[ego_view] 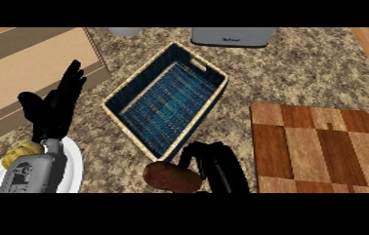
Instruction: Pick the sweet potato from the cutting board and place it in the basket
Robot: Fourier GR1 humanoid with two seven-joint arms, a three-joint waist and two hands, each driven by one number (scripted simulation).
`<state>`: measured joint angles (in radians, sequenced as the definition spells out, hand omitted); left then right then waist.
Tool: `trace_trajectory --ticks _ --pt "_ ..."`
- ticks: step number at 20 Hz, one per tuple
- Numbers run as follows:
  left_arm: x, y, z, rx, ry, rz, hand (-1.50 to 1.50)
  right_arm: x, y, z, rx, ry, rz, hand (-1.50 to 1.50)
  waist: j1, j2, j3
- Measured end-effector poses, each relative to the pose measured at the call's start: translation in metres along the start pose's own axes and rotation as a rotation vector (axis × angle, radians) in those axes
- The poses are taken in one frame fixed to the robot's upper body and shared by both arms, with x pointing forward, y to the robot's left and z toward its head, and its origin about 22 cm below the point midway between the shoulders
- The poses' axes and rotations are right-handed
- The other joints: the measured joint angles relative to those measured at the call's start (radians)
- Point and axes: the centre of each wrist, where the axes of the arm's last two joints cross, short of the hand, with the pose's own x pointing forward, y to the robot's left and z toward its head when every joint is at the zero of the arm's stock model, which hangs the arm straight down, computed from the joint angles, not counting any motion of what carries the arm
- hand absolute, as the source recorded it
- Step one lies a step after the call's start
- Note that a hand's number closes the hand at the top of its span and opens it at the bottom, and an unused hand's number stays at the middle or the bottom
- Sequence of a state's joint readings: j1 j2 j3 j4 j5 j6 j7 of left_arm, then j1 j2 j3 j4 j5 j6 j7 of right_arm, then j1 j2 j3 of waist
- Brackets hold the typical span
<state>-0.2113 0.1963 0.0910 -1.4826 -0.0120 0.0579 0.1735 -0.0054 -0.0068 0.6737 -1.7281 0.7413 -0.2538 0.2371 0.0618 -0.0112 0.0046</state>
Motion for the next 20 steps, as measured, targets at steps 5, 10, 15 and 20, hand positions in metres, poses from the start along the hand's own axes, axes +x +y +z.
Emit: trace_trajectory --ticks 5,10,15,20 --pt "-0.001 0.003 -0.001 0.008 0.005 -0.013 0.0 0.035 0.009 0.003 -0.116 0.012 -0.077 1.5 -0.005 -0.004 -0.007" --pt "0.0 0.005 -0.002 0.014 0.004 -0.026 0.0 0.061 0.009 0.001 -0.236 0.035 -0.166 1.5 -0.009 -0.003 -0.01" --pt "0.0 0.003 -0.003 0.011 0.004 -0.025 0.0 0.075 0.005 -0.013 -0.329 0.05 -0.186 1.5 -0.01 -0.001 -0.014" --pt "0.0 0.001 -0.004 0.01 0.004 -0.029 0.0 0.084 -0.003 -0.037 -0.399 0.066 -0.136 1.5 -0.004 0.0 -0.015"
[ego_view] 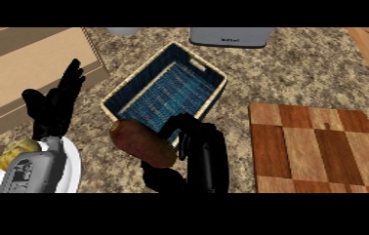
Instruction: Pick the sweet potato from the cutting board and place it in the basket
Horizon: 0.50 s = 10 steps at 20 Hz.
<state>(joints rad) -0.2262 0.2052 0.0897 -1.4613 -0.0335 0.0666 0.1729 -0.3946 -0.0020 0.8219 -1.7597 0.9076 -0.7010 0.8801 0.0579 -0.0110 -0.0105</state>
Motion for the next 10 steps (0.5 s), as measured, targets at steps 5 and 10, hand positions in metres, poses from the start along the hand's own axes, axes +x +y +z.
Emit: trace_trajectory --ticks 5,10 --pt "0.003 -0.003 -0.004 -0.012 -0.005 -0.002 0.0 0.016 0.007 -0.034 -0.057 0.006 0.089 1.5 0.012 0.003 -0.001" --pt "0.006 -0.009 -0.008 -0.028 -0.015 0.002 0.0 0.036 0.016 -0.07 -0.092 -0.007 0.196 1.5 0.033 0.008 0.0"
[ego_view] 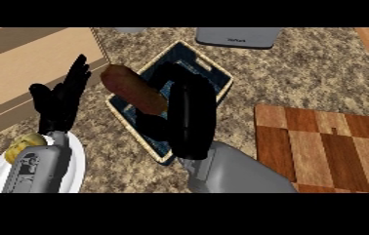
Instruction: Pick the sweet potato from the cutting board and place it in the basket
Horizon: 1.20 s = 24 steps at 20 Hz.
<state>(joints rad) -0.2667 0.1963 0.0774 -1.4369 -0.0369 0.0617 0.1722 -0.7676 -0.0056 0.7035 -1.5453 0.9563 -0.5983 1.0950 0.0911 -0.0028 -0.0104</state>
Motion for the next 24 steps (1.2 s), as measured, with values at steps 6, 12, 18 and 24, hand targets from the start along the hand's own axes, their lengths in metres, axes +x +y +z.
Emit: trace_trajectory --ticks 6,12,18,24 --pt "0.004 -0.008 -0.005 -0.02 -0.012 0.002 0.0 0.023 0.011 -0.038 -0.028 0.038 0.109 1.5 0.02 0.006 0.002" --pt "0.003 -0.008 -0.006 -0.028 -0.015 0.004 0.0 0.04 0.02 -0.067 -0.04 0.09 0.173 1.5 0.03 0.011 0.004" --pt "0.002 -0.007 -0.005 -0.024 -0.016 0.007 0.0 0.046 0.029 -0.081 -0.016 0.125 0.172 1.5 0.022 0.012 0.006" --pt "-0.003 -0.002 -0.003 0.003 -0.005 0.006 0.0 0.044 0.043 -0.087 -0.019 0.082 0.283 1.5 -0.004 0.008 0.004"
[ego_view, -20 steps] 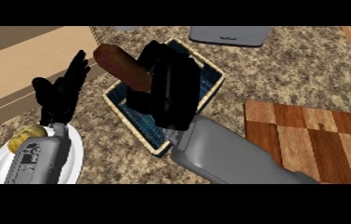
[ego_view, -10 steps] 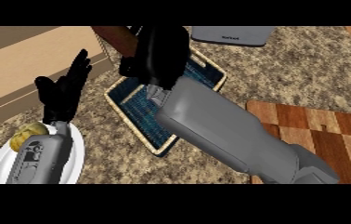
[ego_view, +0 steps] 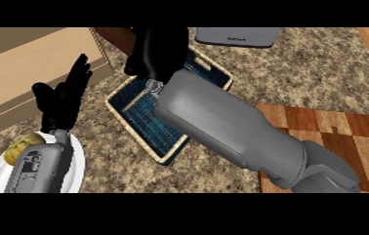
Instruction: Pick the sweet potato from the cutting board and place it in the basket
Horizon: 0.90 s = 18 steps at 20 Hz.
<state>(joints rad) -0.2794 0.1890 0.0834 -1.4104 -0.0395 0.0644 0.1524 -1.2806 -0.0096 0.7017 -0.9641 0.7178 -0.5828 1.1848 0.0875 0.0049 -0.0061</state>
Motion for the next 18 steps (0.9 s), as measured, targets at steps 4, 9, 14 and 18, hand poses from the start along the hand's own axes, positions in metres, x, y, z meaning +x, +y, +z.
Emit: trace_trajectory --ticks 4,9,14,18 --pt "0.002 0.002 -0.001 0.009 0.002 -0.003 0.0 0.012 0.009 0.001 -0.039 -0.126 0.214 1.5 -0.014 -0.004 0.0" --pt "0.001 0.005 0.0 0.016 0.003 0.002 0.0 0.023 0.011 -0.005 -0.066 -0.202 0.385 1.5 -0.018 0.0 0.002" --pt "0.004 0.007 0.001 0.016 0.0 -0.002 0.0 0.03 0.008 -0.015 -0.058 -0.203 0.463 1.5 -0.017 0.003 0.003" --pt "0.003 0.004 0.002 0.018 0.0 0.003 0.0 0.033 0.006 -0.023 -0.012 -0.156 0.51 1.5 -0.015 0.004 0.003"
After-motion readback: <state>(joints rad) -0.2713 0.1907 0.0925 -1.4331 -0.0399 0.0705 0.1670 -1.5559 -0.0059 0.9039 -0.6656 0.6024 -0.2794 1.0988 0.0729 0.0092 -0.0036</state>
